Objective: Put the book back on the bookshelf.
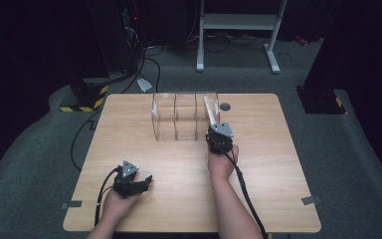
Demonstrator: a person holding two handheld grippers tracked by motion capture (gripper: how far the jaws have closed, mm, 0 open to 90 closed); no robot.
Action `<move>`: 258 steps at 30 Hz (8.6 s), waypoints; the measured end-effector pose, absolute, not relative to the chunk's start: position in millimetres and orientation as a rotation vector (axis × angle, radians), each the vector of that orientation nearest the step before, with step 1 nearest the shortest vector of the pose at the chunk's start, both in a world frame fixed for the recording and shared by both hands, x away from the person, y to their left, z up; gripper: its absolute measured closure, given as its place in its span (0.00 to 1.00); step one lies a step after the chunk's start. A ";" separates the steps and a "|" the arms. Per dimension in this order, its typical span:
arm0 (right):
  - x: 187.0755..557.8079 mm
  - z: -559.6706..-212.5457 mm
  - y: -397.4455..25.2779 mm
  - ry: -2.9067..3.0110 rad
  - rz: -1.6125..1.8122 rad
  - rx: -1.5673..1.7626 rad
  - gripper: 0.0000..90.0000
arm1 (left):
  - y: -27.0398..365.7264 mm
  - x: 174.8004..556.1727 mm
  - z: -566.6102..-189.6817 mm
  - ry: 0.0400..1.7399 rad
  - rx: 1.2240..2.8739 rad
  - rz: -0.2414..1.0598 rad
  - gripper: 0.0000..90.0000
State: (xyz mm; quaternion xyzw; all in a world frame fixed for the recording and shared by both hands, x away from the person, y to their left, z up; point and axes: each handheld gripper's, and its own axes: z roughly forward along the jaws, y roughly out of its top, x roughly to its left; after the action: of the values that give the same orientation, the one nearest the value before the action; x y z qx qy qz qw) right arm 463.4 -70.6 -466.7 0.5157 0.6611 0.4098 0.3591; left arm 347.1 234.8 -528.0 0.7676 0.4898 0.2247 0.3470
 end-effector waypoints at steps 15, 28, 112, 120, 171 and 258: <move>454.1 -476.4 -81.3 1.742 1.070 1.346 0.75 | 234.8 346.9 -527.9 1.268 1.995 0.583 0.34; 440.5 -499.3 -87.9 1.789 1.080 1.376 0.71 | 234.7 346.7 -528.0 1.269 1.993 0.582 0.34; 420.3 -478.7 -117.3 1.772 1.199 1.340 0.59 | 234.4 345.4 -528.0 1.262 1.996 0.580 0.34; 421.3 -481.2 -117.8 1.761 1.208 1.354 0.58 | 234.4 345.5 -528.0 1.262 1.996 0.580 0.34; 421.3 -481.3 -101.7 1.789 1.229 1.258 0.90 | 234.3 346.0 -528.1 1.261 1.994 0.579 0.34; 376.7 -499.9 -123.8 1.922 1.174 1.268 0.56 | 233.3 347.2 -528.2 1.263 1.991 0.579 0.34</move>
State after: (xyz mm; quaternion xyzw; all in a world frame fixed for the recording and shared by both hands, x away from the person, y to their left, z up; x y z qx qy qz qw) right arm 376.7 -123.8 -499.9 0.4715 0.7152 0.4366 0.2750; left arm 347.2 233.3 -528.2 0.7685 0.4875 0.2236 0.3491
